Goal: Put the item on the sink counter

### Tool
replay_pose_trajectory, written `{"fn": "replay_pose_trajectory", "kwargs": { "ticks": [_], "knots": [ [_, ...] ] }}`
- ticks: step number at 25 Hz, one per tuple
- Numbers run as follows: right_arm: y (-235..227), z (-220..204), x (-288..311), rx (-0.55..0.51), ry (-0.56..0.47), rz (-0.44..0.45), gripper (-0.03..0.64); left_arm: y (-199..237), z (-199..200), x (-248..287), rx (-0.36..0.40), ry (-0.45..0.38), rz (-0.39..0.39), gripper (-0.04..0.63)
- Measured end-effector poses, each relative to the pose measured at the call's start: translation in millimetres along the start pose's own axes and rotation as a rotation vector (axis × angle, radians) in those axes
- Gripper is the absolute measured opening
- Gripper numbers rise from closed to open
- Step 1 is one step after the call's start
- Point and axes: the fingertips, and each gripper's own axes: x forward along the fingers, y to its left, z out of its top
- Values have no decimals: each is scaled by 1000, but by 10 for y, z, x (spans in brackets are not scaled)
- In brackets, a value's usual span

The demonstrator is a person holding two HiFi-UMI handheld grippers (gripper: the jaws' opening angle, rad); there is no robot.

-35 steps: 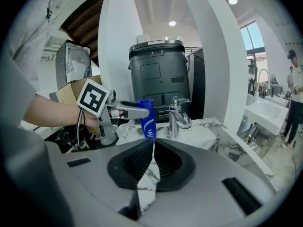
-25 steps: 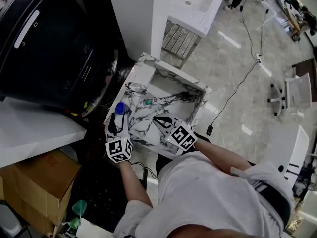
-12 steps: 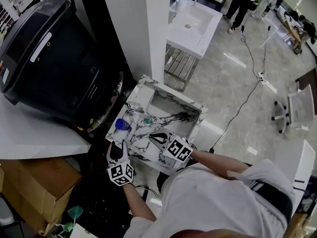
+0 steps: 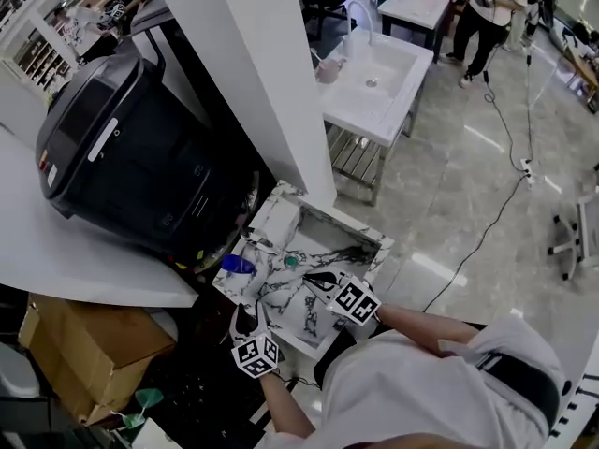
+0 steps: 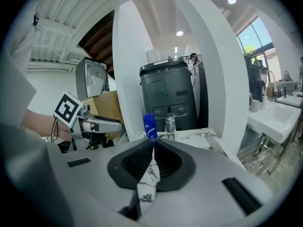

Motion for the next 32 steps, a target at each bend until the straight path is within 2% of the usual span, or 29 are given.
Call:
{"fn": "replay_pose_trajectory", "kwargs": {
  "ticks": [6, 8, 11, 13, 17, 21, 27, 32],
  "knots": [
    [-146, 51, -448, 4, -83, 14, 11, -651, -64, -158, -31, -11, 43, 201],
    [-126, 88, -600, -3, -117, 33, 11, -913, -46, -242, -39, -44, 61, 154],
    [-40, 147, -786, -27, -163, 72, 11, -1247, -18, -369, -49, -87, 112, 39],
    [-7, 180, -874, -60, -186, 81, 6, -1428, -9, -423, -45, -95, 146, 15],
    [-32, 255, -1083, -88, -243, 41, 5, -1624, -9, -537, -38, -83, 203, 11],
    [5, 326, -1297, -102, -288, 41, 5, -1661, 21, -751, -58, -103, 270, 11],
    [124, 550, -1516, -154, -328, 22, 5, -1760, 172, -1061, -47, -156, 288, 9],
    [470, 678, -1882, -188, -361, -10, 5, -1890, 320, -1634, -14, -233, 322, 11]
  ]
}}
